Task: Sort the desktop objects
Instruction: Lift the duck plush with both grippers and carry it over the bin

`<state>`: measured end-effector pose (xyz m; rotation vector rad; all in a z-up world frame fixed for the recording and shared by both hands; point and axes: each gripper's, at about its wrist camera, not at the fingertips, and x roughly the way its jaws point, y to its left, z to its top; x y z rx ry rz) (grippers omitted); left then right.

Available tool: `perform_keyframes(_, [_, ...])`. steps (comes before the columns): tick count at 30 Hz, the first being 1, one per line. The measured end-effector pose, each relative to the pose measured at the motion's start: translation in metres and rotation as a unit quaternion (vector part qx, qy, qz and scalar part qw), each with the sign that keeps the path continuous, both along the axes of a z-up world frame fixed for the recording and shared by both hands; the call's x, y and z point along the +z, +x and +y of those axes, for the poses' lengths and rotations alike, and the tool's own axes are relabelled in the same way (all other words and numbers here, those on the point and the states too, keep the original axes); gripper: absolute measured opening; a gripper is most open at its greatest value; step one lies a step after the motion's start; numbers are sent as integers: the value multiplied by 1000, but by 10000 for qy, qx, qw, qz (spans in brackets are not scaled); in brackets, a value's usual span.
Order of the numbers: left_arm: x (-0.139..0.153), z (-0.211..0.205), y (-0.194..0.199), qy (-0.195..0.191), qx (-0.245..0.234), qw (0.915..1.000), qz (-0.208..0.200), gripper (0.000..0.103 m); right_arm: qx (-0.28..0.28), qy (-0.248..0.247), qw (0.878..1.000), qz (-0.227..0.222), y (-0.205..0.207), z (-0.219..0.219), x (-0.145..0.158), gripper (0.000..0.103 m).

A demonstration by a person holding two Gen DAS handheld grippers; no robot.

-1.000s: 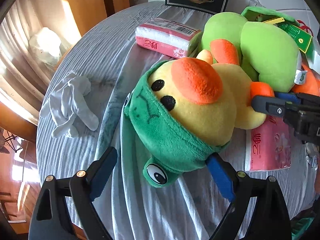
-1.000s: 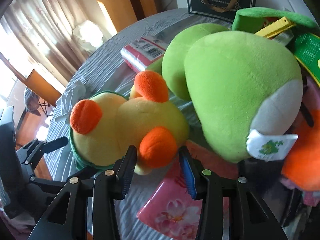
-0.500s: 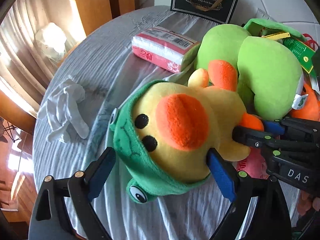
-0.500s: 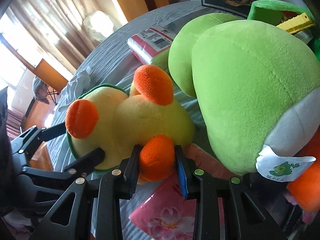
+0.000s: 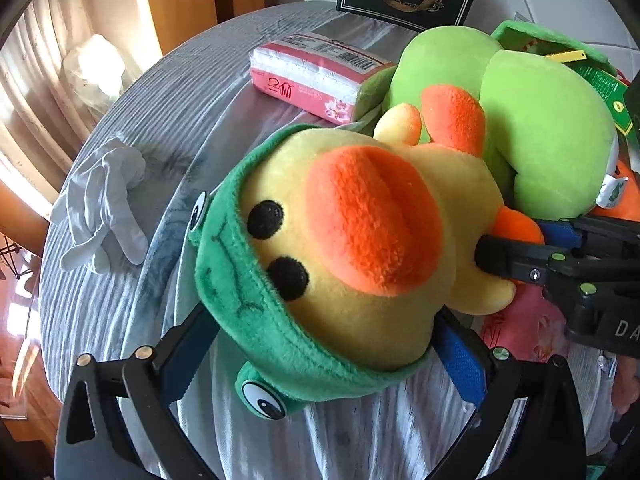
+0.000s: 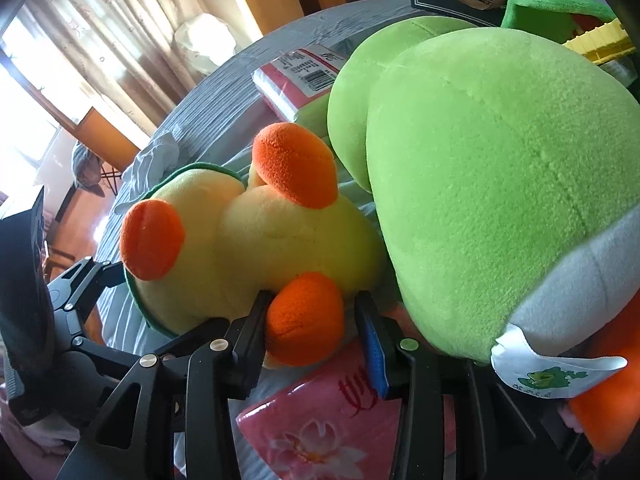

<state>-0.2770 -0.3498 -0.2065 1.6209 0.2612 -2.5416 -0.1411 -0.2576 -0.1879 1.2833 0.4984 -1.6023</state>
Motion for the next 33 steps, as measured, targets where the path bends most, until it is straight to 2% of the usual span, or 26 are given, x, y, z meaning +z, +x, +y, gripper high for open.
perform_keyframes(1, [2,1,-1,-2,-31,10000,47,92,14,-7,10000,4,0,0,0,34])
perform_keyframes(2, [3,3,0,-47,-52,9999,79,90,51,-30,10000,-23,2,0,-1,31])
perform_keyframes(4, [6,7,1,-137,-108,9998,128,82,117,-41,9998,124,8,1,1,30])
perform_keyframes(7, [13,8,7,-86,-93,9996,234,78,174,-148,9992,329,16,7,9,29])
perform_keyframes(10, [31,12,19,-168,-82,9986,490,77,184,-418,9982,394,21,19,25,29])
perform_keyframes(14, [67,23,34,-531,-73,9938,970,77,215,-816,9948,573,30,37,57,29])
perform_keyframes(20, [110,38,52,-659,-57,9863,1510,77,138,-1308,9866,969,43,76,103,29])
perform_keyframes(26, [150,77,78,-773,-153,9771,1975,77,0,-1755,9752,1351,54,126,145,29])
perform_keyframes(33, [185,128,98,-851,-469,9684,2296,78,-262,-1963,9673,1585,55,186,176,29])
